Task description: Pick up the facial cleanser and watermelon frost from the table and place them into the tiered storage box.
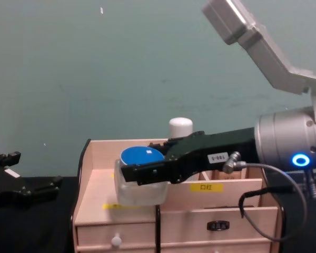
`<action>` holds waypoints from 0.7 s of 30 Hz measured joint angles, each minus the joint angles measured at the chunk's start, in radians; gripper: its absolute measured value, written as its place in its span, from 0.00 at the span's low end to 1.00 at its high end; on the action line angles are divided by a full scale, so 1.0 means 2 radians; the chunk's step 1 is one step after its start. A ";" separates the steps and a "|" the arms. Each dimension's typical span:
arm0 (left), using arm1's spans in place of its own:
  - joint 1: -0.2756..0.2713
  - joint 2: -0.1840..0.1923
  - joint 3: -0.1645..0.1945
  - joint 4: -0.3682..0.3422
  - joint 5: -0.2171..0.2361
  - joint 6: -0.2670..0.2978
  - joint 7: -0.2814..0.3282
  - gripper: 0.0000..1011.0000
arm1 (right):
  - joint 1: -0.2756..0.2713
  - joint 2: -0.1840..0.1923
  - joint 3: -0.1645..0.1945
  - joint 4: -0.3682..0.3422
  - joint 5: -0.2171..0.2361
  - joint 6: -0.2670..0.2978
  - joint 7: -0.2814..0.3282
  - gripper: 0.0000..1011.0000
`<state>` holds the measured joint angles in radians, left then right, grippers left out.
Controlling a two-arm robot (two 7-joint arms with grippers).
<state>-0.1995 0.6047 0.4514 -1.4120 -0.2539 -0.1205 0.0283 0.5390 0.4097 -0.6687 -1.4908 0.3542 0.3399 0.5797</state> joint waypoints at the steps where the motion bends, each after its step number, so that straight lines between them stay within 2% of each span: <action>1: 0.000 0.000 0.000 0.000 0.000 0.000 0.000 1.00 | 0.004 -0.003 -0.002 0.006 0.000 -0.001 0.001 0.72; 21: 0.000 0.000 0.000 0.000 0.000 0.000 0.000 1.00 | 0.056 -0.045 -0.021 0.097 -0.015 -0.024 0.015 0.72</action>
<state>-0.1995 0.6047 0.4514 -1.4120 -0.2539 -0.1206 0.0283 0.6513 0.3192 -0.7116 -1.2977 0.3252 0.2924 0.6094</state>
